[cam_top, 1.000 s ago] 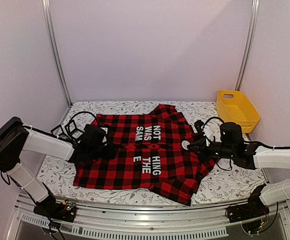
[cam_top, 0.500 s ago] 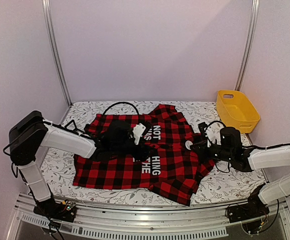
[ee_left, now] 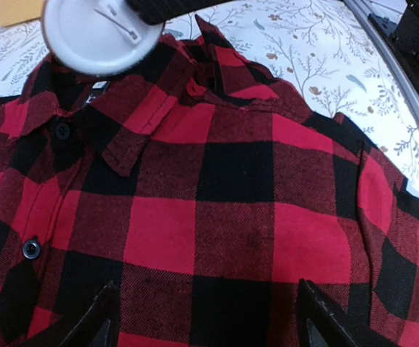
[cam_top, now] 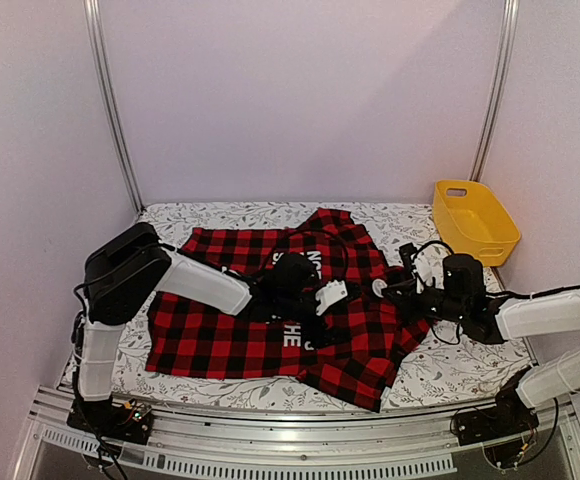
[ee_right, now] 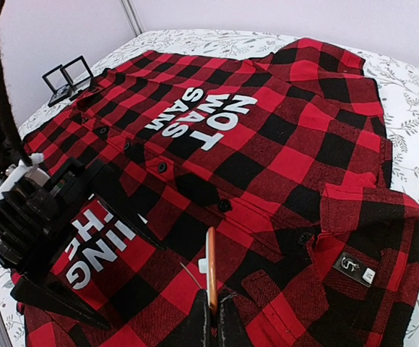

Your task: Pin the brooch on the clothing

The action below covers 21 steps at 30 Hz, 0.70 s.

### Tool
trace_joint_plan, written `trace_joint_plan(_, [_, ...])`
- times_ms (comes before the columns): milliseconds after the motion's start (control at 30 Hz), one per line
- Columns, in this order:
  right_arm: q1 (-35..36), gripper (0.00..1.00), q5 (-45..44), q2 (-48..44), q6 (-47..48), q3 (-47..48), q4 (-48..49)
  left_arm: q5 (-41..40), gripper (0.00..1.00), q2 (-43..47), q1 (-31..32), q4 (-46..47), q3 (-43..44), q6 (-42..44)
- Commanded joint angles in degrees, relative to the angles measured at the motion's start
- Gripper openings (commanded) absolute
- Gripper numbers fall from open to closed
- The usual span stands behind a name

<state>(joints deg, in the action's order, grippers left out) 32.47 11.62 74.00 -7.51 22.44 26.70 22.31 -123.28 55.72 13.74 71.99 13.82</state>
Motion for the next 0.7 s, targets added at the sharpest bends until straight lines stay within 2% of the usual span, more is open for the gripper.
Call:
trace_joint_plan(0, [-0.3,0.00,3.8,1.9,2.4,-0.5,2.4,-0.8,0.82,-1.5,0.9,-3.0,3.1,1.7])
trace_joint_plan(233, [-0.4,0.00,6.0,4.5,2.8,-0.6,5.2,-4.0,0.81,-4.6,2.1,-5.5,5.2,2.3])
trace_joint_plan(400, [-0.4,0.00,6.3,5.2,2.7,-0.5,5.4,-3.2,0.79,-5.5,2.3,-6.0,6.2,2.1])
trace_joint_plan(433, [-0.4,0.00,6.4,5.3,2.6,-0.5,5.5,-3.8,0.75,-5.7,2.3,-6.0,6.3,2.0])
trace_joint_plan(533, [-0.4,0.00,6.7,5.3,2.6,-0.7,5.5,-4.5,0.54,-5.7,2.3,-6.1,6.1,1.9])
trace_joint_plan(667, [-0.4,0.00,6.8,5.5,2.7,-0.9,5.5,-2.1,0.08,-3.8,2.3,-4.9,4.0,1.8])
